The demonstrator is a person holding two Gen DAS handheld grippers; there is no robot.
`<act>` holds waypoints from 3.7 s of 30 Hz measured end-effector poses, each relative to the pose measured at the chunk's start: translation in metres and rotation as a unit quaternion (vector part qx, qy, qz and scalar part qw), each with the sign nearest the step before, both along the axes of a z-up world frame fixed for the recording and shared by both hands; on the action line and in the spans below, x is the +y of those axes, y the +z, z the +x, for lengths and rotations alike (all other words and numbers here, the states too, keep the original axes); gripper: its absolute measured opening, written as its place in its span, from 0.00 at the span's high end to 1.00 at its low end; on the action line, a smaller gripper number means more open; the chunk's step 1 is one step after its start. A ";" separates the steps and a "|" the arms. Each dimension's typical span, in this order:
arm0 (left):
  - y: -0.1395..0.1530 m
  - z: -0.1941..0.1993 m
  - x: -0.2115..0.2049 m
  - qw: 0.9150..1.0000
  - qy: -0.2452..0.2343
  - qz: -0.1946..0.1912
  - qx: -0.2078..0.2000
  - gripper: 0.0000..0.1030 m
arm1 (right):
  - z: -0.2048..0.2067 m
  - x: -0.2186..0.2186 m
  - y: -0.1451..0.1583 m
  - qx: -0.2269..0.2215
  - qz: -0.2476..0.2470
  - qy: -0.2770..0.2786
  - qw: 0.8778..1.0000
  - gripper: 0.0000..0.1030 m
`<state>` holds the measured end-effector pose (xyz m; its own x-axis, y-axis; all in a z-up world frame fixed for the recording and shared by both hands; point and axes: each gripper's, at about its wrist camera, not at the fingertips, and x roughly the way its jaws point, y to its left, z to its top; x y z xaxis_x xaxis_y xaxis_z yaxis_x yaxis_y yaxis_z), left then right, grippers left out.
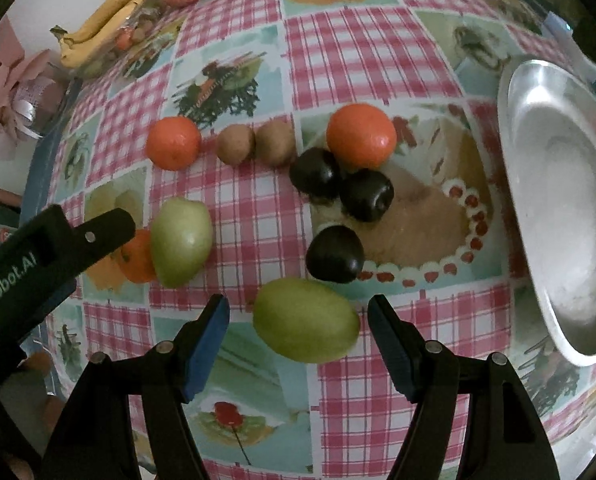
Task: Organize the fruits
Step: 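Move the right tool to the light-green fruit while the left tool approaches the orange tangerine, then close the right tool on the green fruit while the left tool closes on the tangerine, then carry the green fruit in the right tool while the left tool carries the tangerine to the steel plate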
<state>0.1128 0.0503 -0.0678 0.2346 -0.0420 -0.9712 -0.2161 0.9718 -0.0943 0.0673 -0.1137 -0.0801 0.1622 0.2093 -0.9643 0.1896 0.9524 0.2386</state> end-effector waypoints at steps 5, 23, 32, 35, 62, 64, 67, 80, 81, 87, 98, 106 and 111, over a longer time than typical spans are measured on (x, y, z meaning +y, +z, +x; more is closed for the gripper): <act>-0.006 0.001 0.002 1.000 0.011 -0.007 0.009 0.15 | -0.001 -0.001 0.001 -0.003 -0.001 -0.002 1.000 0.30; -0.015 0.003 0.002 0.997 0.018 -0.080 0.013 0.63 | -0.007 -0.002 0.006 -0.018 -0.001 -0.002 1.000 0.47; -0.008 -0.002 0.014 0.995 0.034 -0.095 0.012 0.64 | -0.010 -0.006 0.007 -0.020 0.005 -0.006 1.000 0.48; -0.006 -0.006 0.019 0.995 0.041 -0.090 0.010 0.64 | -0.010 -0.005 0.007 -0.020 0.004 -0.006 1.000 0.48; 0.036 -0.019 0.008 0.996 0.025 -0.068 -0.050 0.64 | -0.017 -0.026 0.047 -0.084 0.039 -0.028 0.995 0.48; 0.036 -0.019 0.001 0.995 0.017 -0.084 -0.048 0.64 | -0.017 -0.033 0.049 -0.086 0.036 -0.040 0.995 0.48; 0.038 -0.020 -0.012 0.995 0.000 -0.082 -0.049 0.64 | -0.019 -0.045 0.051 -0.087 0.034 -0.056 0.994 0.48; 0.054 -0.028 -0.075 0.991 -0.076 -0.079 -0.075 0.64 | -0.026 -0.112 0.055 -0.096 0.017 -0.142 0.985 0.48; 0.056 -0.030 -0.079 0.991 -0.080 -0.077 -0.078 0.64 | -0.028 -0.117 0.055 -0.096 0.015 -0.149 0.984 0.48; 0.063 -0.039 -0.117 0.985 -0.120 -0.082 -0.093 0.64 | -0.037 -0.152 0.051 -0.094 -0.004 -0.199 0.976 0.48; 0.067 -0.052 -0.176 0.972 -0.194 -0.068 -0.114 0.64 | -0.058 -0.197 0.061 -0.112 -0.030 -0.266 0.957 0.48; 0.059 -0.045 -0.210 0.965 -0.231 -0.070 -0.100 0.64 | -0.057 -0.206 0.058 -0.111 -0.027 -0.276 0.954 0.48; 0.050 -0.033 -0.219 0.967 -0.232 -0.062 -0.091 0.64 | -0.049 -0.214 0.054 -0.102 -0.039 -0.292 0.950 0.48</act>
